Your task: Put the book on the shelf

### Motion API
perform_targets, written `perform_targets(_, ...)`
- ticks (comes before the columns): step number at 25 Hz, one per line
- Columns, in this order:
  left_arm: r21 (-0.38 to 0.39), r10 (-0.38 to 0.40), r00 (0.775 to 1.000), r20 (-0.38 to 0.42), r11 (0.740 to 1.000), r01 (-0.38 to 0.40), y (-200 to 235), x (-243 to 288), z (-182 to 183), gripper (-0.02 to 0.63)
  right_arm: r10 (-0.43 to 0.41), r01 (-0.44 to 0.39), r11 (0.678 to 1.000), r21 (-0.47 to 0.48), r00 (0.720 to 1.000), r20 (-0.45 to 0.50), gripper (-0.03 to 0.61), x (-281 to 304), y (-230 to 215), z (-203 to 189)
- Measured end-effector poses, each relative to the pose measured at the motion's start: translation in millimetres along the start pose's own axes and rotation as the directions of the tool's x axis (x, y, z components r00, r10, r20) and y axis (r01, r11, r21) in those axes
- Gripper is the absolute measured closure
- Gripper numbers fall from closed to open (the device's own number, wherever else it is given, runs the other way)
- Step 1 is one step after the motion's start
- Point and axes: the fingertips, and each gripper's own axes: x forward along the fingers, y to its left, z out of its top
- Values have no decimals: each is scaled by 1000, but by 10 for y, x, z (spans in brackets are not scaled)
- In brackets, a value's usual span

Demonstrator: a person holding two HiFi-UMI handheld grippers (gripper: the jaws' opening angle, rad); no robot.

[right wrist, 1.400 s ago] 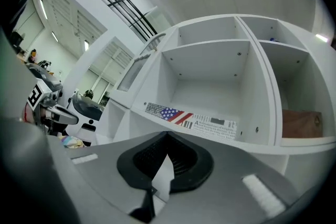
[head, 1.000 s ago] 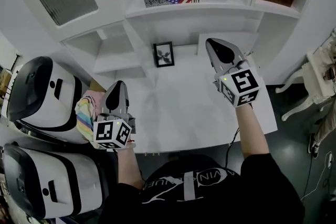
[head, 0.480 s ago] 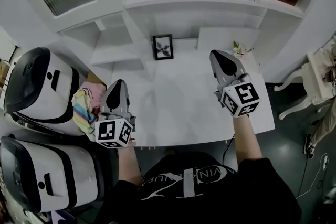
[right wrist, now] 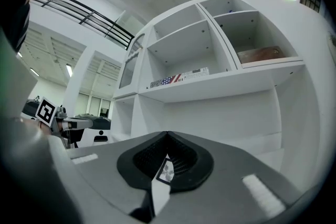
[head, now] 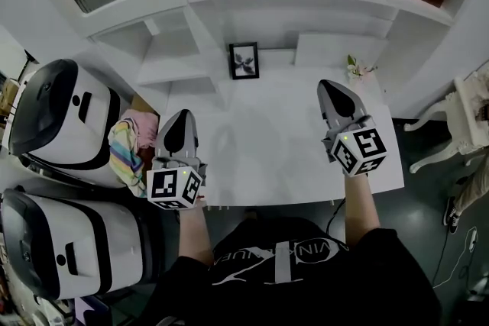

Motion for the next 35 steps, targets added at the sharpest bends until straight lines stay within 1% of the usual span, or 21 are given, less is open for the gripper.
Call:
perform_targets(10,3,12,1000,0,1000,-12,11,-3,10,614,-1,1,999,32,1000,-5,574,-64,-20,-89)
perform_targets(15,-5,23,1000,-3,1000,-23,41,-3,5,614,6,-6,999,38,1000,-10,574,-56,-7,-121)
perform_targets(25,2,21,1000,-12,1000,-21,42,58,6,614,0,0,999,54,1000,-13,574,-34,-76,-154)
perform_targets(35,13,25,1000,-6,1000,-25,74,93,55,614,9,-8,998,58,1000,-8,574,29,-88,-148)
